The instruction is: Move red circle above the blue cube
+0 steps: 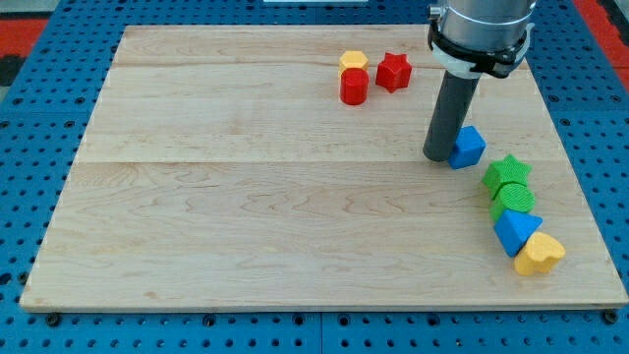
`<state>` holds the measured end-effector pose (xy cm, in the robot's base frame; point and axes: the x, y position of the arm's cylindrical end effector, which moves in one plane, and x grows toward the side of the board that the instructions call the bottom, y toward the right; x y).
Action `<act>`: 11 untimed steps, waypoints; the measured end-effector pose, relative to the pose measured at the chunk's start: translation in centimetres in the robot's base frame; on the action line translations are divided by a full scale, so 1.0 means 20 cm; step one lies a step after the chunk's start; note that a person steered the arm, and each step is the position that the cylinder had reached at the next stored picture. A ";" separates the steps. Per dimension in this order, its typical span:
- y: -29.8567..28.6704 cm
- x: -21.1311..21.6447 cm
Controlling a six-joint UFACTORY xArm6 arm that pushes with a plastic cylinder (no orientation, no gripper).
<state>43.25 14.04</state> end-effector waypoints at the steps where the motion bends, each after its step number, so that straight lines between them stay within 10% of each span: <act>1: 0.05 -0.03; 4: 0.11 -0.13; 6: -0.86 -0.47; 11: -0.01 -0.29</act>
